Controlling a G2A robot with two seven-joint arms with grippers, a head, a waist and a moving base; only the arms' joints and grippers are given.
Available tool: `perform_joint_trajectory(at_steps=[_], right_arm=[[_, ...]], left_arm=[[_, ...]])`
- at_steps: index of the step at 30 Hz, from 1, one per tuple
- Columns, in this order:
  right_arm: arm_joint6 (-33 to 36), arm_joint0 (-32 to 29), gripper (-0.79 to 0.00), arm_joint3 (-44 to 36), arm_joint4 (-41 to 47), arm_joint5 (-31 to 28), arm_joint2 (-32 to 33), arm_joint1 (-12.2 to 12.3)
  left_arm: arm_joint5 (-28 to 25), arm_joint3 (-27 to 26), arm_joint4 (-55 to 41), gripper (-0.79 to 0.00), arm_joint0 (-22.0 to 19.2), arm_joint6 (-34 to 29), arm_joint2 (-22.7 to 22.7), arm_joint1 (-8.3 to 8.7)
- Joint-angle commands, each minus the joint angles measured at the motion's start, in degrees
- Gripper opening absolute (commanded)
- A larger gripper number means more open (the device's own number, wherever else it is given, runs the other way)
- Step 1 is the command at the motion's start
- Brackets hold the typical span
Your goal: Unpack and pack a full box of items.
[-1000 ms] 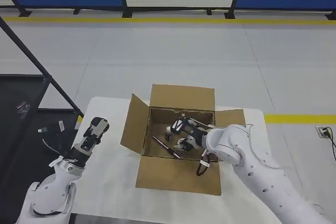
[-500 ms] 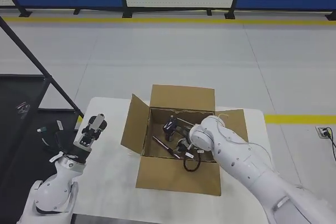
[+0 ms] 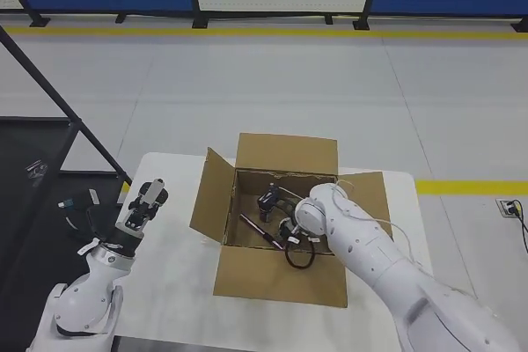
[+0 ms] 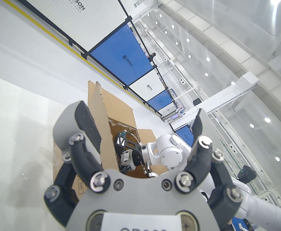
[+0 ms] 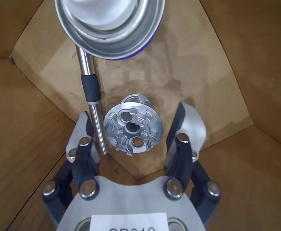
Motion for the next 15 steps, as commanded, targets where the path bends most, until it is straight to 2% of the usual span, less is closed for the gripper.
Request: perform_joint_trajectory(at_steps=[1,6,9,12,15], right_arm=[[-0.3,0.3,-0.785,0.5,-0.3,0.1,0.1,-0.3],[-1.6,0.8,-0.785,-0.4,-1.2,-0.1,1.1,-0.1],[-1.7,0.9,-0.785,-3.0,-2.3,0.8,2.3,0.8],[-1.1,0.7,-0.785,-7.0,-4.4,2.6,4.5,2.8],[0.5,-0.7,-0.785,-14.3,-7.4,5.9,8.1,5.7]], left_arm=[[0.0,0.0,0.0,0.0,0.0,0.0,0.0,0.0],[0.0,0.0,0.0,0.0,0.0,0.0,0.0,0.0],[0.0,0.0,0.0,0.0,0.0,0.0,0.0,0.0],[0.0,0.0,0.0,0.0,0.0,0.0,0.0,0.0],[0.0,0.0,0.0,0.0,0.0,0.0,0.0,0.0]])
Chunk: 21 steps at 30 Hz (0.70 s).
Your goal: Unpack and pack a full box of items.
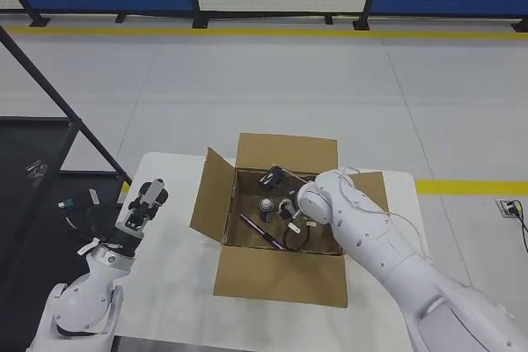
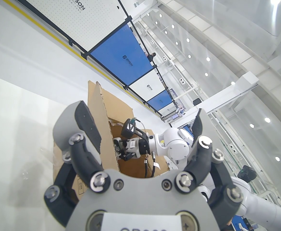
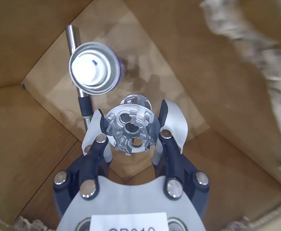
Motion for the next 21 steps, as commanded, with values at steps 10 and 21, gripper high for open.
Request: perform_joint_trajectory(at_steps=[10,21], right_arm=[[17.5,-27.4,-0.785,-52.6,-22.4,14.7,32.9,15.4],[13.6,-46.3,-0.785,-61.1,-22.6,16.1,53.0,18.4]], left_arm=[[0.0,0.0,0.0,0.0,0.0,0.0,0.0,0.0],[0.0,0.0,0.0,0.0,0.0,0.0,0.0,0.0]])
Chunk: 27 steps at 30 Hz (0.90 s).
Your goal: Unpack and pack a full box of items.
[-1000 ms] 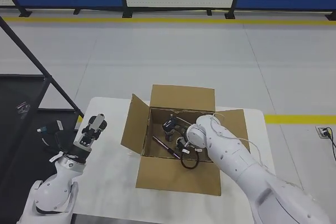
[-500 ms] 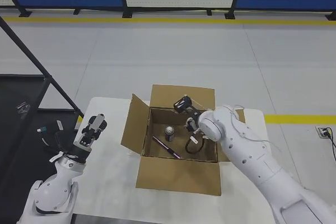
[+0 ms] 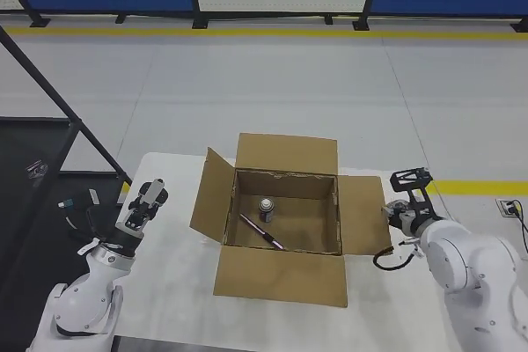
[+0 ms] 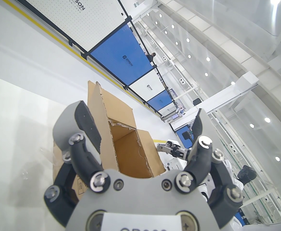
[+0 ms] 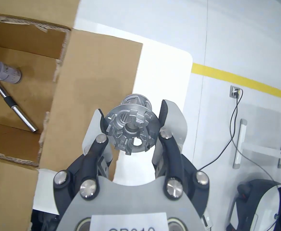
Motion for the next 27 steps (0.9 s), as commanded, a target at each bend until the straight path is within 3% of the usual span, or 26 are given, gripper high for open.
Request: perform_joint_trajectory(at_steps=[1,11,20,25,27], right_arm=[[-0.8,-0.2,-0.785,3.2,1.8,-0.9,1.1,0.1],[-5.8,6.8,-0.785,26.4,7.1,-5.7,3.6,0.4],[-6.8,13.6,-0.785,39.5,7.9,-10.3,0.4,0.4],[-7.8,16.6,-0.714,45.3,8.0,-11.0,-1.9,0.1],[-8.3,17.5,-0.619,46.9,8.1,-11.2,-2.7,0.0]], left_arm=[[0.0,0.0,0.0,0.0,0.0,0.0,0.0,0.0],[0.0,0.0,0.0,0.0,0.0,0.0,0.0,0.0],[0.0,0.0,0.0,0.0,0.0,0.0,0.0,0.0],[0.0,0.0,0.0,0.0,0.0,0.0,0.0,0.0],[0.0,0.0,0.0,0.0,0.0,0.0,0.0,0.0]])
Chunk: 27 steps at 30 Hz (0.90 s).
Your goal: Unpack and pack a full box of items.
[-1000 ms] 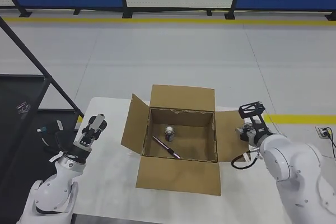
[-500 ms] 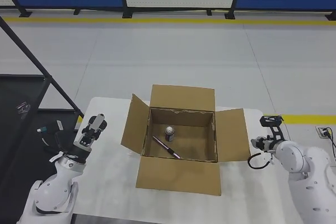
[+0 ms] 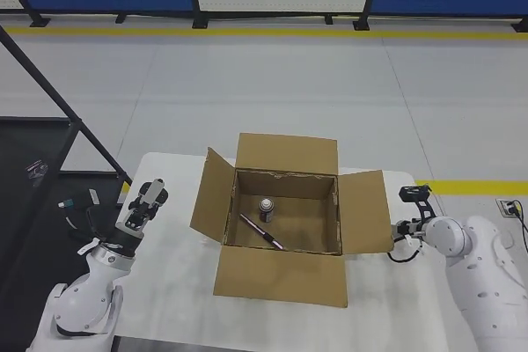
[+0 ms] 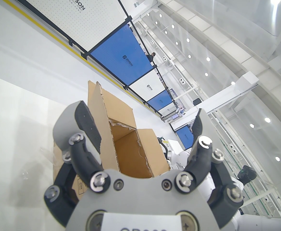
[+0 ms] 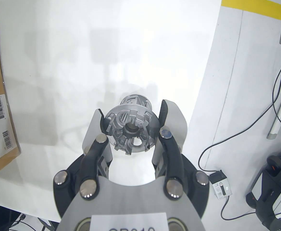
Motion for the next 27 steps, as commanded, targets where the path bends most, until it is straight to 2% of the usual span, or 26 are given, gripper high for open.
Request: perform_joint_trajectory(at_steps=[1,6,8,11,13,14,21,24,27], right_arm=[[-0.4,0.9,-0.573,1.5,0.2,-0.2,-0.6,-0.1],[-0.9,2.0,-0.409,3.4,0.6,-0.5,-1.6,-0.2],[-0.8,2.3,-0.394,3.7,0.7,-0.7,-1.9,-0.1],[-1.3,2.4,-0.256,2.8,0.6,0.4,-1.5,0.0],[-1.8,1.9,-0.111,0.9,0.3,1.6,-0.6,0.3],[-1.7,1.4,0.0,-0.7,0.0,2.4,-0.1,0.5],[2.9,-2.3,0.0,-13.9,-1.7,5.1,2.4,1.5],[0.8,-5.2,0.0,-21.8,-2.7,9.6,4.4,1.8],[-4.4,-10.5,0.0,-33.5,-4.8,15.1,5.7,1.8]], left_arm=[[0.0,0.0,0.0,0.0,0.0,0.0,0.0,0.0],[0.0,0.0,0.0,0.0,0.0,0.0,0.0,0.0],[0.0,0.0,0.0,0.0,0.0,0.0,0.0,0.0],[0.0,0.0,0.0,0.0,0.0,0.0,0.0,0.0],[0.0,0.0,0.0,0.0,0.0,0.0,0.0,0.0],[0.0,0.0,0.0,0.0,0.0,0.0,0.0,0.0],[0.0,0.0,0.0,0.0,0.0,0.0,0.0,0.0],[0.0,0.0,0.0,0.0,0.0,0.0,0.0,0.0],[0.0,0.0,0.0,0.0,0.0,0.0,0.0,0.0]])
